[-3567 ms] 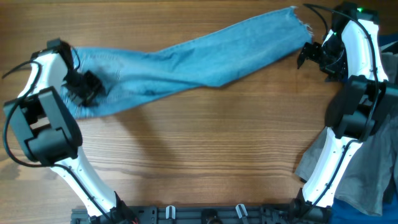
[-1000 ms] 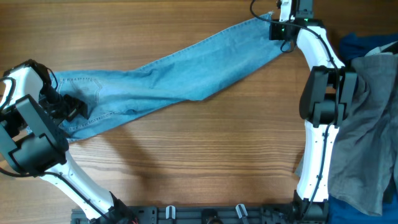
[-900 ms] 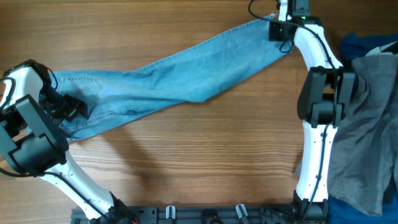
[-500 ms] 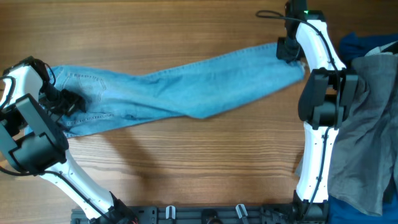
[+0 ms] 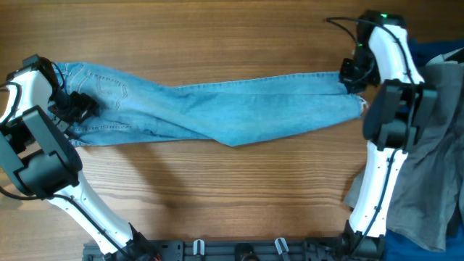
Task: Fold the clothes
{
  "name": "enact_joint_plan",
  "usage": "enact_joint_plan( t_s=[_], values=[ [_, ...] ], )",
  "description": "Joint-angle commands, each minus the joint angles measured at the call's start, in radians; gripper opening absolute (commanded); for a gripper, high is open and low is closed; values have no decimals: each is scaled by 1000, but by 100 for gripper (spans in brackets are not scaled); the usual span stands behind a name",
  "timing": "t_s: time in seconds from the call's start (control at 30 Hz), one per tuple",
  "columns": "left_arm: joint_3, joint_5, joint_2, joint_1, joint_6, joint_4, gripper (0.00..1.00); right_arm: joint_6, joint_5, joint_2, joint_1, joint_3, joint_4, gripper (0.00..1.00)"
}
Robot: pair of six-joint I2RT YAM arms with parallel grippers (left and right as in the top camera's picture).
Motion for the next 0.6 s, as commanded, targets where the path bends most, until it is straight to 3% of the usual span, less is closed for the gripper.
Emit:
enact_joint_plan(
  t_s=[0.0, 0.1, 0.2, 0.57],
  values=[
    [1, -49, 80, 16, 6, 60, 84, -49, -148, -17, -103, -38, 11, 46],
    [1, -37, 80, 16, 6, 56, 84, -50, -191, -103, -129, -38, 18, 68],
    [0, -23, 80, 16, 5, 62, 85, -57, -190, -154, -132, -38, 5, 74],
    [0, -23, 80, 16, 6, 63, 86, -62, -201, -164, -111, -79, -101, 69]
  ],
)
